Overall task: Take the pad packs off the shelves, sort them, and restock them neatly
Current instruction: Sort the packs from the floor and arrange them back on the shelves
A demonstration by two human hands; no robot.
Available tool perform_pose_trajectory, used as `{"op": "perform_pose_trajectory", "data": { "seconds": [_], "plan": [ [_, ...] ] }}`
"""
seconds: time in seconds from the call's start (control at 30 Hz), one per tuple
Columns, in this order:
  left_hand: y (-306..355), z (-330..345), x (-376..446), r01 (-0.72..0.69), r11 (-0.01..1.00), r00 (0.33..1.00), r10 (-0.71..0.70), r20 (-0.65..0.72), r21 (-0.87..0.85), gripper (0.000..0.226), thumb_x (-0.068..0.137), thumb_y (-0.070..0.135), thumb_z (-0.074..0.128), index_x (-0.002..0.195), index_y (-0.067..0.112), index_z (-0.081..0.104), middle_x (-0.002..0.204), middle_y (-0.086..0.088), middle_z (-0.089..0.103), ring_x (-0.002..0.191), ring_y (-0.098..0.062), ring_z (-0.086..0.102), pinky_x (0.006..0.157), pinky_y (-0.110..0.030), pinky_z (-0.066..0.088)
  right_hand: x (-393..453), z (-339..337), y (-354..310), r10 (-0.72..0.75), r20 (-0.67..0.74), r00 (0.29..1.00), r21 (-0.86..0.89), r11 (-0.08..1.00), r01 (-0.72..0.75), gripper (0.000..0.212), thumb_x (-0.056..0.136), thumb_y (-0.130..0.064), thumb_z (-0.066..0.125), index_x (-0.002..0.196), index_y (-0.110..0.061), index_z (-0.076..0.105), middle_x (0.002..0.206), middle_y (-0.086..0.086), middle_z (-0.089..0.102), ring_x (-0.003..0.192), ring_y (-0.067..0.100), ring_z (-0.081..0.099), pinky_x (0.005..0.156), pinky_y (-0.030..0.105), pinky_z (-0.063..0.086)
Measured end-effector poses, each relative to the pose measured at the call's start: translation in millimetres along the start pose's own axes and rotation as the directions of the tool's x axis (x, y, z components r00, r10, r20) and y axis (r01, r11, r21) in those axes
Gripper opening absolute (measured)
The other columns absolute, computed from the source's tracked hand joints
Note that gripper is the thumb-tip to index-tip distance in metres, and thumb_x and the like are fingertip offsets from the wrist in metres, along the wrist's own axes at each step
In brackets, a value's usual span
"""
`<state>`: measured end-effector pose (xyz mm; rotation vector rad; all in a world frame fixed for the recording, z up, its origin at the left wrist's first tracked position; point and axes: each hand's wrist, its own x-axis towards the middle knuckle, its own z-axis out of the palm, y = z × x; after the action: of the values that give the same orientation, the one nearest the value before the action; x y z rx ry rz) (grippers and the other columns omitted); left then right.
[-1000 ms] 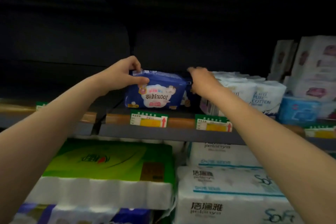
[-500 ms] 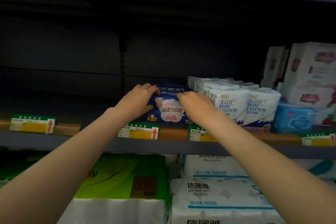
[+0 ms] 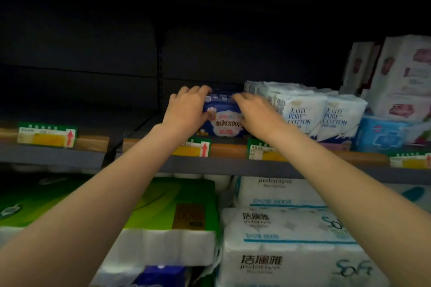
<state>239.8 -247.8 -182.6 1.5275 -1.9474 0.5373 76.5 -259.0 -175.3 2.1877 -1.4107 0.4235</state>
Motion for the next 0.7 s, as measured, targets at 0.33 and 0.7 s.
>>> {"op": "perform_pose_trajectory", "data": {
  "seconds": [0.33,0.7],
  "plan": [
    [1,4,-113,-0.169,0.947,0.935,0.066,-0.349,-0.272,0.032,0.08,0.013,0.048,0.11,0.007,0.057,0.11,-0.016,0.055,0.103,-0.03,0.045,0.08,-0.034,0.03,-99,-9,-20,-0.114,-0.334,0.935,0.269,0.94,0.211,0.029,0.085,-0.005,0.048,0.112,0.002,0.059,0.117,0.022,0.056,0.11,0.036,0.052,0.094,0.032,0.036],
    [36,157,-408,0.001,0.911,0.8,0.248,0.547,-0.413,0.032,0.069,0.021,0.046,0.095,0.011,0.063,0.094,-0.01,0.061,0.081,-0.032,0.059,0.066,-0.038,0.046,-358,187,-114,-0.288,0.737,0.611,0.338,0.941,0.036,0.05,0.092,-0.031,0.054,0.135,-0.01,0.043,0.137,0.016,0.041,0.126,0.035,0.039,0.102,0.044,0.034]
  ]
}}
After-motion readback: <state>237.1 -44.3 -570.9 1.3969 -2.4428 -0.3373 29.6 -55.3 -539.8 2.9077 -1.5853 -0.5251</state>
